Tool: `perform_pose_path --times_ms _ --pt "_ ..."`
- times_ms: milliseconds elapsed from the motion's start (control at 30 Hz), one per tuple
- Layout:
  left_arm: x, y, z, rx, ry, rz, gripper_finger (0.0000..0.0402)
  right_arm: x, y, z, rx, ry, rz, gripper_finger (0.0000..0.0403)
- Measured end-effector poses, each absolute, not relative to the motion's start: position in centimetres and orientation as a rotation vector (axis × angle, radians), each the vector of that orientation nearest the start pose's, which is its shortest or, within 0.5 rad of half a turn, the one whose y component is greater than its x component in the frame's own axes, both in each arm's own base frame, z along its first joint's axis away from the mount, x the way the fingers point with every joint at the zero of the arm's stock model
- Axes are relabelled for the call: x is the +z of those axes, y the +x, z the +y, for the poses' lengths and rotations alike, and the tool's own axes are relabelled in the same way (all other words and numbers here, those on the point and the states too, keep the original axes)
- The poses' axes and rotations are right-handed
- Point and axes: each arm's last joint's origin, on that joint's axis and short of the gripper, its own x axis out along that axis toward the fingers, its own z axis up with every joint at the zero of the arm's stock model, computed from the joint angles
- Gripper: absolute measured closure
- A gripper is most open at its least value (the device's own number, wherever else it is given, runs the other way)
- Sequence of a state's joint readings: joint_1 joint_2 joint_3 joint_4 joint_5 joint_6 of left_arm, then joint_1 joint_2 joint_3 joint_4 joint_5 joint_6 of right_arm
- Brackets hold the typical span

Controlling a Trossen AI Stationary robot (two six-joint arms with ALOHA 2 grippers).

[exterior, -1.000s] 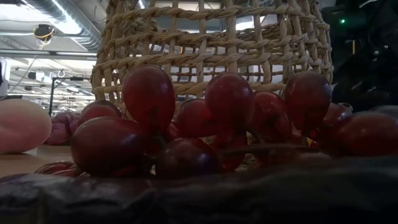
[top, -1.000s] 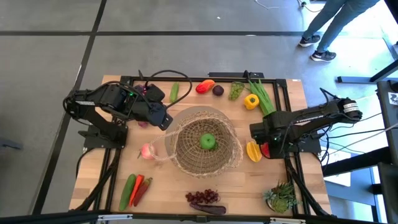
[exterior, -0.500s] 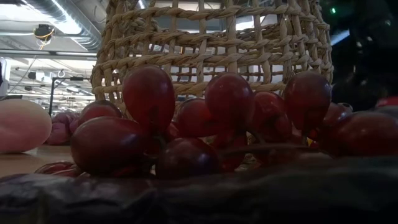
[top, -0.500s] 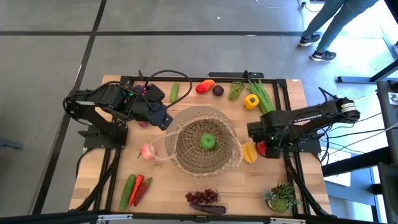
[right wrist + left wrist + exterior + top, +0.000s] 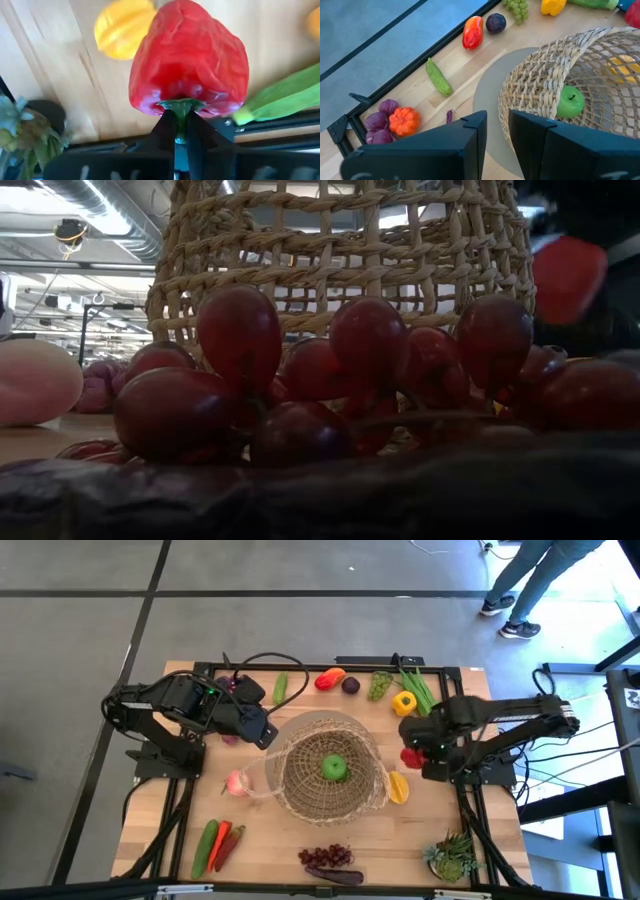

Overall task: Build produce basket
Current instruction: Put the red bell pepper into the brown basket

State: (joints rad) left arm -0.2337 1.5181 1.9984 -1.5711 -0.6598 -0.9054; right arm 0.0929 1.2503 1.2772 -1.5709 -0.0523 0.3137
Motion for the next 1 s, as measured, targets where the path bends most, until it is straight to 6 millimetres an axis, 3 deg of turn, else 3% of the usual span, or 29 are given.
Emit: perform_pose_path --times_ms 233,567,767,1000 --pt "45.3 23.5 -3.8 0.773 -0.346 0.72 0.0332 36.8 18.6 1.3 -0.27 0.121 1.333 0.0395" --pt "45.3 23.5 -3.8 0.774 -0.345 0.719 0.0332 40.9 19.5 0.6 -0.425 -0.102 1.147 0.0396" --pt "45.4 23.5 -3.7 0.798 -0.327 0.697 0.0332 43.0 22.8 0.8 -0.38 -0.212 1.082 0.0396" --pt "45.5 23.7 -3.7 0.768 -0.27 0.707 0.0332 44.0 27.2 1.4 -0.269 -0.366 1.085 0.0396"
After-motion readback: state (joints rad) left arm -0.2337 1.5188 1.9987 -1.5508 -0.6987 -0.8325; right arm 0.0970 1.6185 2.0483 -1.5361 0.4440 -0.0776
